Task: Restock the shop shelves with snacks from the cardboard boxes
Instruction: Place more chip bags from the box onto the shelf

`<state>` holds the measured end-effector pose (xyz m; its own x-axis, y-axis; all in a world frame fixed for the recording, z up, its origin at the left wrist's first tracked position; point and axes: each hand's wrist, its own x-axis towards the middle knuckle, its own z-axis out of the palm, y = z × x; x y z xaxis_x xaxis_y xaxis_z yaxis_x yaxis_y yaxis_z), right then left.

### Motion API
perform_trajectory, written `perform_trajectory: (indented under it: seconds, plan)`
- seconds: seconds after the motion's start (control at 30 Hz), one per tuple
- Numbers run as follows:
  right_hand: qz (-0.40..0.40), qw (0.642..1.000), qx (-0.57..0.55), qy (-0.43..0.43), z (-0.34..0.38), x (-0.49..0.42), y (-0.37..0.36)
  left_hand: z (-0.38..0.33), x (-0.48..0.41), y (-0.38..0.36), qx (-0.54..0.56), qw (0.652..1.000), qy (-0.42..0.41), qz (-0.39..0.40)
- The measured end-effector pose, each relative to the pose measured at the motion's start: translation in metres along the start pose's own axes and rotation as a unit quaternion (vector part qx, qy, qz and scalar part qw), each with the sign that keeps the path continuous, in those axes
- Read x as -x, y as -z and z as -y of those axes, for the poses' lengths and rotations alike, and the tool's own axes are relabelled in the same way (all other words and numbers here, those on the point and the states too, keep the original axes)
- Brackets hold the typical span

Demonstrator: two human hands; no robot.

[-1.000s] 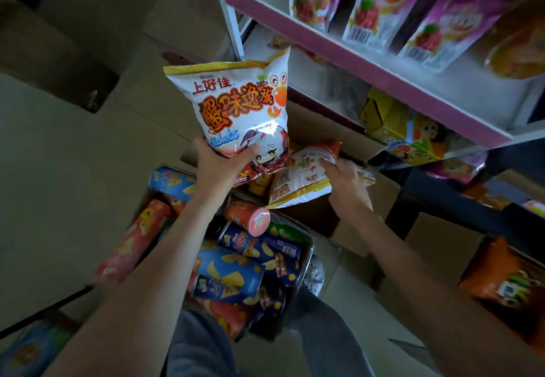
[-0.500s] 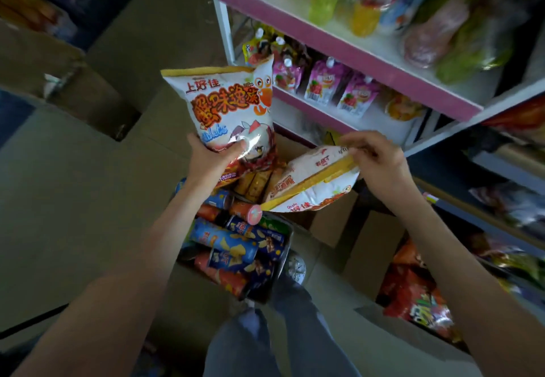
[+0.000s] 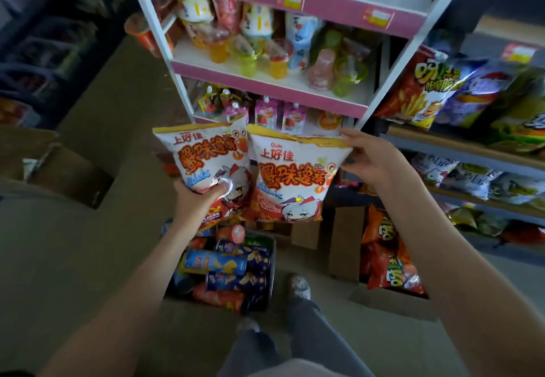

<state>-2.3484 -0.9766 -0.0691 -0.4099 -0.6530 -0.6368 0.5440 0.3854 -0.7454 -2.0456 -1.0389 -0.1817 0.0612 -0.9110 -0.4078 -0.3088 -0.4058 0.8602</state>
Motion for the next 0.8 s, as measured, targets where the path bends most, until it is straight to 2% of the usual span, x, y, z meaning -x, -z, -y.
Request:
perform_trajectory:
  seconds: [0.1, 0.2, 0.27, 0.33, 0.5, 0.63, 0.67, 0.8]
  plan:
    - [-0.042, 0.993, -0.081, -0.074, 0.012, -0.02, 0.011, -0.012, 0.003, -0.02, -0.003, 1.0, 0.007, 0.013]
    - [-0.068, 0.987, -0.077, -0.122, 0.002, -0.051, 0.015, -0.029, 0.016, -0.052, 0.005, 1.0, 0.009, 0.001]
    - [-0.045, 0.99, -0.025, -0.13, -0.016, -0.059, 0.016, -0.036, 0.032, -0.083, -0.027, 1.0, 0.013, -0.002]
    - [-0.014, 0.986, -0.041, -0.158, -0.041, -0.056, 0.012, -0.032, 0.047, -0.112, -0.052, 0.998, 0.029, 0.019]
    - [-0.043, 0.973, -0.027, -0.224, -0.132, -0.055, 0.035, 0.021, 0.104, -0.151, -0.039, 0.984, 0.168, 0.036]
    - [-0.06, 0.96, -0.011, -0.273, -0.166, -0.041, 0.066, 0.062, 0.127, -0.156, -0.016, 0.974, 0.221, 0.041]
    - [-0.042, 0.964, -0.009, -0.263, -0.167, -0.04, 0.066, 0.067, 0.126, -0.154, -0.022, 0.973, 0.225, 0.048]
    - [0.128, 0.973, 0.073, -0.179, -0.157, -0.034, 0.06, 0.059, 0.122, -0.142, -0.021, 0.978, 0.196, 0.066]
